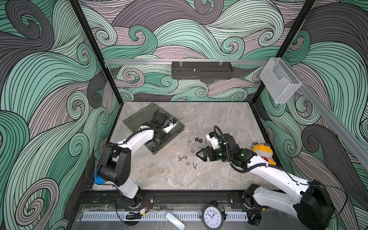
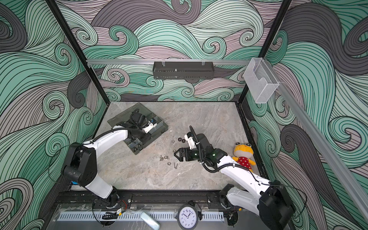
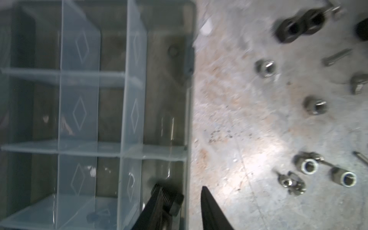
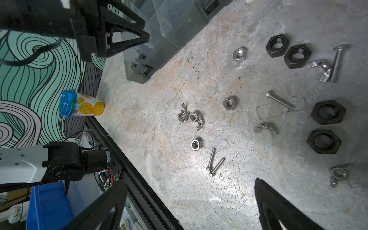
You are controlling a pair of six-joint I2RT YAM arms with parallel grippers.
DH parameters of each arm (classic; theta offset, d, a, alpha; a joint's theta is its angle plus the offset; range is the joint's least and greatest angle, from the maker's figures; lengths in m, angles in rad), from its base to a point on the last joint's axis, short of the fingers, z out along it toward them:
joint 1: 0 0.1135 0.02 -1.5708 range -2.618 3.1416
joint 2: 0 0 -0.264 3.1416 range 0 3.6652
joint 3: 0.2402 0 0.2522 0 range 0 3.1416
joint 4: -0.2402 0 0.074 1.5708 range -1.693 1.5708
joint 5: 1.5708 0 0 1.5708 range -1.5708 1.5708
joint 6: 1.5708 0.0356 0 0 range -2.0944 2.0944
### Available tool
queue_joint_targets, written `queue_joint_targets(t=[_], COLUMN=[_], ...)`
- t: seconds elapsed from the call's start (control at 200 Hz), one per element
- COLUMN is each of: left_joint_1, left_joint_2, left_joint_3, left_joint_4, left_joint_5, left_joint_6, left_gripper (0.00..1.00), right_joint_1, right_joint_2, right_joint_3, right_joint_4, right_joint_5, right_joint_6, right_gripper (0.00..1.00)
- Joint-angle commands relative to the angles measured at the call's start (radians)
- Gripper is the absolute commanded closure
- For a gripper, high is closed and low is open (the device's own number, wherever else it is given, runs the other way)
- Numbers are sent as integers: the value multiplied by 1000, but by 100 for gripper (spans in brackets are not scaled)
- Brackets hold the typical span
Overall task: Sort the screws and nuts into containers
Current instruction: Place the screw into the container, then pick up the nut at the center of the table.
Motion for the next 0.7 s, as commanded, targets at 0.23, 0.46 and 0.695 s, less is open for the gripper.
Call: queue_joint_targets(t=[0.23,0.46,0.695], left_joint_1=[-188,-245,-261], left_joint_2=[266,428,502], left_joint_3=[248,381,407], left_joint_4=[63,58,70], left_joint_5=[124,170,184], left_joint_6=[68,154,201], left_gripper=[61,60,58], right_joint_1=[-132,-172,-184], right_joint_2=[-119,-205,-187], right_joint_3=[-65,-97,-105], right_joint_4=[-72,-153,-142], right_joint_5=[-53,-57,-69], right_joint_6=[24,7,-3], right_gripper=[0,0,0])
